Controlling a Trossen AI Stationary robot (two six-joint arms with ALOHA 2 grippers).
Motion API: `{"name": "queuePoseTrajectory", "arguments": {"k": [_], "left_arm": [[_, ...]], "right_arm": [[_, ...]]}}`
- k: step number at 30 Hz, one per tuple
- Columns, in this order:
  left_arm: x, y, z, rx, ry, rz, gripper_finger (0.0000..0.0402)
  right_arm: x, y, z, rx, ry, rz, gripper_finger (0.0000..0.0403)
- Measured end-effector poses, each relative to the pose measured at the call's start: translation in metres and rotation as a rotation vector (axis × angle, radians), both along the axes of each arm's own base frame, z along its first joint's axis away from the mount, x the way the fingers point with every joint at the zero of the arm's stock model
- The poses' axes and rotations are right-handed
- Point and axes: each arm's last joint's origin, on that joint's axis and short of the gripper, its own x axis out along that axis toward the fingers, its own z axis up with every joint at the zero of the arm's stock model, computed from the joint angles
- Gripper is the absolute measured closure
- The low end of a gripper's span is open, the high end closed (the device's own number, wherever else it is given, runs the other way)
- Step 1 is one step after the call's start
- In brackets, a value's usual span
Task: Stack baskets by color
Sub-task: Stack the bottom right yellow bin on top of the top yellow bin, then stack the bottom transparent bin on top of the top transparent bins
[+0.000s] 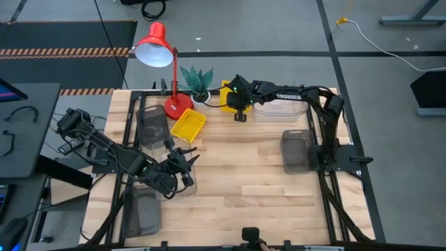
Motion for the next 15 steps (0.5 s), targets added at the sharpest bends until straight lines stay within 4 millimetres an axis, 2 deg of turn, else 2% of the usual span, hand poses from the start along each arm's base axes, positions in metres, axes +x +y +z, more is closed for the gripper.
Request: {"name": "queuePoseTrajectory", "arguments": {"k": [7, 15], "left_arm": [[0.0, 0.0, -0.0001, 0.0, 0.001, 0.0, 0.0285], [-0.0001, 0.0, -0.0001, 0.0, 0.001, 0.0, 0.0285]], "right_arm": [[-0.0003, 0.0008, -0.0011, 0.001, 0.014, 0.002, 0.0362], [-0.0012, 0.0018, -0.0018, -0.006, 0.035, -0.002, 0.0278]]}}
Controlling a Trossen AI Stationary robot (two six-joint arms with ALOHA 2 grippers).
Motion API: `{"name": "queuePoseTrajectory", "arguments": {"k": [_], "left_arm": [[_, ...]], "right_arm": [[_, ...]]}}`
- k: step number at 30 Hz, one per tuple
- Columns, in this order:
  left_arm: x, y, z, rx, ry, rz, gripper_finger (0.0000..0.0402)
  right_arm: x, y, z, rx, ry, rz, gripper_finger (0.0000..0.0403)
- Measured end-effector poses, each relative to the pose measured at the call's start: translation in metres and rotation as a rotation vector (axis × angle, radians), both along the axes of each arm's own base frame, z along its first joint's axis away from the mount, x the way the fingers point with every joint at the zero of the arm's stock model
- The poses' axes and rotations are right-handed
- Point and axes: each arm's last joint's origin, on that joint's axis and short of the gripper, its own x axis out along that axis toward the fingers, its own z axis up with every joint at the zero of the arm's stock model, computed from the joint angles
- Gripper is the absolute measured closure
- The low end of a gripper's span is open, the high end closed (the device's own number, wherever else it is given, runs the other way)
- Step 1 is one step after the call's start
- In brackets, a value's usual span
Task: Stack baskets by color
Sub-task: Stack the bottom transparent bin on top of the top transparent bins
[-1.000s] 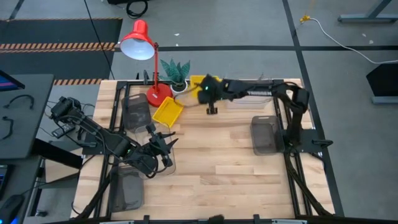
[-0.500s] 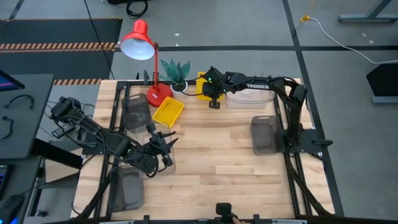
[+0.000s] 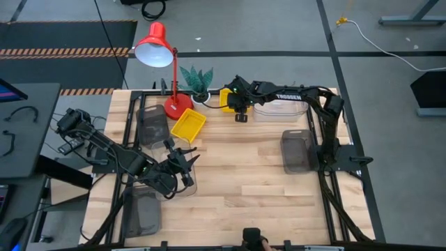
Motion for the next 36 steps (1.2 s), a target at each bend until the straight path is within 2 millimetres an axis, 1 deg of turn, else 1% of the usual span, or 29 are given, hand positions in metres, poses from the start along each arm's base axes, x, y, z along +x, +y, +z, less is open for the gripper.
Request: {"name": "queuePoseTrajectory", "arguments": {"k": [3, 6, 10, 13, 18, 20, 23, 26, 28, 30, 33, 34, 36], "left_arm": [[0.0, 0.0, 0.0, 0.0, 0.0, 0.001, 0.0285], [0.0, 0.0, 0.0, 0.0, 0.0, 0.001, 0.0285], [0.0, 0.0, 0.0, 0.0, 0.0, 0.001, 0.0285], [0.0, 0.0, 0.0, 0.0, 0.0, 0.001, 0.0285], [0.0, 0.0, 0.0, 0.0, 0.001, 0.0, 0.0285], [0.0, 0.0, 0.0, 0.001, 0.001, 0.001, 0.0285], [-0.001, 0.0, -0.001, 0.005, 0.01, -0.001, 0.0285], [-0.003, -0.001, -0.003, 0.0, 0.019, 0.001, 0.0285], [-0.004, -0.002, -0.003, -0.011, 0.013, 0.001, 0.0285], [-0.005, -0.003, -0.004, -0.043, 0.007, -0.005, 0.0285], [-0.004, -0.001, -0.008, -0.185, 0.035, -0.048, 0.0285], [-0.004, 0.002, -0.01, -0.259, 0.051, -0.052, 0.0285], [-0.003, 0.011, -0.016, -0.433, 0.109, -0.026, 0.0285]], "right_arm": [[0.001, 0.001, 0.0, -0.005, 0.001, 0.0, 0.0258], [0.002, 0.003, 0.0, 0.045, -0.027, 0.03, 0.0251], [0.007, 0.01, 0.001, 0.181, -0.115, 0.081, 0.0258], [0.018, 0.025, 0.002, 0.19, -0.178, 0.133, 0.0272], [0.04, 0.066, -0.008, 0.152, -0.305, 0.255, 0.0294], [0.046, 0.084, -0.015, 0.155, -0.354, 0.285, 0.0302], [0.052, 0.115, -0.025, 0.191, -0.495, 0.33, 0.0317], [0.049, 0.151, -0.041, 0.222, -0.571, 0.382, 0.033], [0.045, 0.175, -0.049, 0.213, -0.592, 0.413, 0.0337], [0.041, 0.195, -0.056, 0.187, -0.575, 0.421, 0.0343], [0.032, 0.222, -0.062, 0.127, -0.505, 0.406, 0.0352], [0.029, 0.23, -0.059, 0.093, -0.488, 0.401, 0.0355], [0.02, 0.245, -0.047, 0.007, -0.448, 0.39, 0.0361]]}}
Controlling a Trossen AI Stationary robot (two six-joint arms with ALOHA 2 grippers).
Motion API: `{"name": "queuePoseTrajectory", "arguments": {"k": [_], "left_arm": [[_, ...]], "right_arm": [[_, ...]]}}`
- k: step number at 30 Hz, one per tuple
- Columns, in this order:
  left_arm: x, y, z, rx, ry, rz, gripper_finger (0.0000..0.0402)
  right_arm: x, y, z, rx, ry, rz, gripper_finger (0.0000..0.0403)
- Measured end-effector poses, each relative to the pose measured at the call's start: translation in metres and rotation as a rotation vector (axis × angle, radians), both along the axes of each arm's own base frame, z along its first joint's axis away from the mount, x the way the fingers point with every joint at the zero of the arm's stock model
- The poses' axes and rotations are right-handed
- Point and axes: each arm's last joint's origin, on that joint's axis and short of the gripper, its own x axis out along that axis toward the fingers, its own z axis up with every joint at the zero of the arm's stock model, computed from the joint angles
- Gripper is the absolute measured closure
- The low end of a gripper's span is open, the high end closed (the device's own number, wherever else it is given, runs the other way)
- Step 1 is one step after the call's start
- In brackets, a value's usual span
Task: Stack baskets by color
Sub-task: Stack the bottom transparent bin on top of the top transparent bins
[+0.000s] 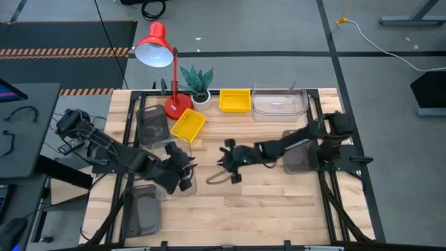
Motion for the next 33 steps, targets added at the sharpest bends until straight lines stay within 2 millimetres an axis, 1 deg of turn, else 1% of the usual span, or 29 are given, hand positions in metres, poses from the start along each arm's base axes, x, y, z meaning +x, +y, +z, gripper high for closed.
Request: {"name": "queuePoseTrajectory", "arguments": {"k": [2, 3, 5, 7, 9, 11, 14, 15, 19, 23, 25, 26, 28, 30, 31, 33], "left_arm": [[-0.002, 0.011, -0.01, -0.137, 0.104, 0.067, 0.0285], [-0.002, 0.016, -0.016, -0.178, 0.158, 0.11, 0.0285], [-0.002, 0.027, -0.03, -0.199, 0.246, 0.173, 0.0285], [0.002, 0.037, -0.044, -0.222, 0.314, 0.208, 0.0285], [0.008, 0.047, -0.058, -0.251, 0.384, 0.23, 0.0285], [0.014, 0.056, -0.069, -0.242, 0.435, 0.25, 0.0285], [0.031, 0.064, -0.082, -0.215, 0.421, 0.221, 0.0285], [0.04, 0.066, -0.085, -0.204, 0.386, 0.186, 0.0285], [0.079, 0.064, -0.093, -0.144, 0.187, -0.05, 0.0285], [0.12, 0.054, -0.102, -0.117, -0.058, -0.31, 0.0285], [0.137, 0.048, -0.107, -0.1, -0.125, -0.412, 0.0285], [0.145, 0.045, -0.109, -0.096, -0.14, -0.46, 0.0285], [0.155, 0.039, -0.107, -0.089, -0.109, -0.513, 0.0285], [0.165, 0.034, -0.093, -0.071, -0.07, -0.535, 0.0285], [0.168, 0.032, -0.083, -0.057, -0.038, -0.544, 0.0285], [0.167, 0.028, -0.066, -0.029, 0.082, -0.524, 0.0285]], "right_arm": [[-0.011, 0.013, 0.014, -0.093, 0.019, -0.052, 0.0368], [-0.017, 0.017, 0.022, -0.136, 0.028, -0.082, 0.0372], [-0.031, 0.025, 0.036, -0.21, 0.042, -0.137, 0.038], [-0.044, 0.031, 0.054, -0.243, 0.026, -0.18, 0.0387], [-0.056, 0.037, 0.07, -0.241, 0.002, -0.198, 0.0394], [-0.067, 0.042, 0.082, -0.218, -0.014, -0.196, 0.0398], [-0.08, 0.049, 0.099, -0.17, -0.061, -0.189, 0.0398], [-0.084, 0.05, 0.102, -0.16, -0.064, -0.186, 0.0397], [-0.091, 0.057, 0.106, -0.131, -0.069, -0.172, 0.0387], [-0.098, 0.064, 0.101, -0.136, -0.018, -0.153, 0.0384], [-0.101, 0.068, 0.099, -0.123, 0.001, -0.155, 0.0386], [-0.103, 0.07, 0.097, -0.119, 0.018, -0.157, 0.0387], [-0.107, 0.072, 0.094, -0.105, 0.048, -0.159, 0.0391], [-0.11, 0.075, 0.092, -0.075, 0.07, -0.16, 0.0393], [-0.11, 0.076, 0.091, -0.053, 0.082, -0.152, 0.0393], [-0.108, 0.079, 0.087, 0.027, 0.1, -0.093, 0.0392]]}}
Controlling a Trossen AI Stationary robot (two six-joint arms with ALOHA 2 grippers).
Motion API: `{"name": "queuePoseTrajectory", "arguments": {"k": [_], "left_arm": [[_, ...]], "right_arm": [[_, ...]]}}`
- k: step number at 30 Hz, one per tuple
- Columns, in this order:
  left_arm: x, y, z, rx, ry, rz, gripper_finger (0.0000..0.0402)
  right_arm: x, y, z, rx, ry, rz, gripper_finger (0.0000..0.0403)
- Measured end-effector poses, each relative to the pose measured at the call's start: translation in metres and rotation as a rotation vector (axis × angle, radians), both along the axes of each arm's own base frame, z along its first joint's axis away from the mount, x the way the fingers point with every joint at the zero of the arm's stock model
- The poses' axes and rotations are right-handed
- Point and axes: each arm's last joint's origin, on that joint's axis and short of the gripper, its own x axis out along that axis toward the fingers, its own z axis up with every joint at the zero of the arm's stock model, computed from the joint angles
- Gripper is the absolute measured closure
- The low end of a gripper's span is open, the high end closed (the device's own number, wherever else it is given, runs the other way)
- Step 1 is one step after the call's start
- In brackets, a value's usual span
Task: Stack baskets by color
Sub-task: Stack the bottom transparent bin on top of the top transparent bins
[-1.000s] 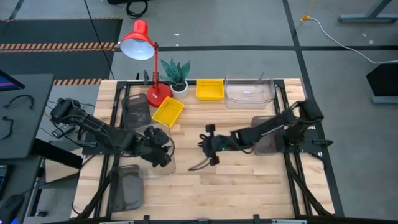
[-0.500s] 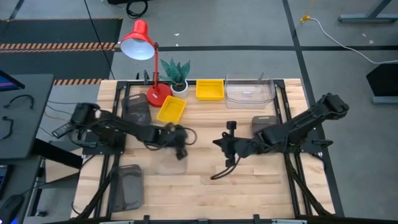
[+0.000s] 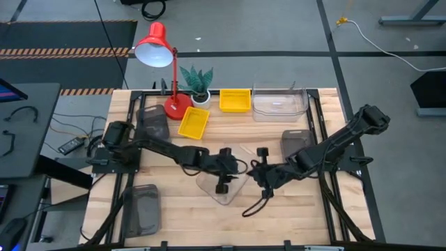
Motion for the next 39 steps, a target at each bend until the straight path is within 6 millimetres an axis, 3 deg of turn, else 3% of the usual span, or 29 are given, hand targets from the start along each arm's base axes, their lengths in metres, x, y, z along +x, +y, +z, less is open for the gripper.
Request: {"name": "queuePoseTrajectory", "arguments": {"k": [5, 8, 10, 17, 21, 26, 31, 34, 39], "left_arm": [[-0.018, -0.013, 0.041, 0.266, 0.148, 0.159, 0.0285], [-0.04, -0.018, 0.053, 0.402, 0.201, 0.259, 0.0285], [-0.054, -0.02, 0.058, 0.406, 0.202, 0.312, 0.0285], [-0.096, -0.017, 0.037, 0.326, 0.213, 0.442, 0.0285], [-0.118, -0.013, 0.022, 0.276, 0.199, 0.518, 0.0285], [-0.14, -0.008, 0.009, 0.278, 0.221, 0.588, 0.0285], [-0.159, 0.002, 0.012, 0.318, 0.203, 0.737, 0.0285], [-0.162, 0.005, 0.012, 0.328, 0.186, 0.799, 0.0285], [-0.166, 0.007, 0.01, 0.345, 0.19, 0.831, 0.0285]], "right_arm": [[0.011, 0.011, -0.019, 0.13, 0.047, 0.202, 0.0379], [0.022, 0.016, -0.033, 0.124, 0.075, 0.256, 0.0359], [0.027, 0.017, -0.039, 0.092, 0.099, 0.274, 0.0339], [0.04, 0.013, -0.05, -0.017, 0.177, 0.328, 0.0257], [0.043, 0.007, -0.063, -0.119, 0.255, 0.393, 0.0241], [0.052, 0.0, -0.079, -0.15, 0.29, 0.408, 0.0269], [0.055, -0.006, -0.083, -0.13, 0.31, 0.37, 0.0362], [0.051, -0.007, -0.077, -0.126, 0.305, 0.303, 0.0391], [0.03, -0.008, -0.037, -0.226, 0.24, 0.169, 0.0396]]}}
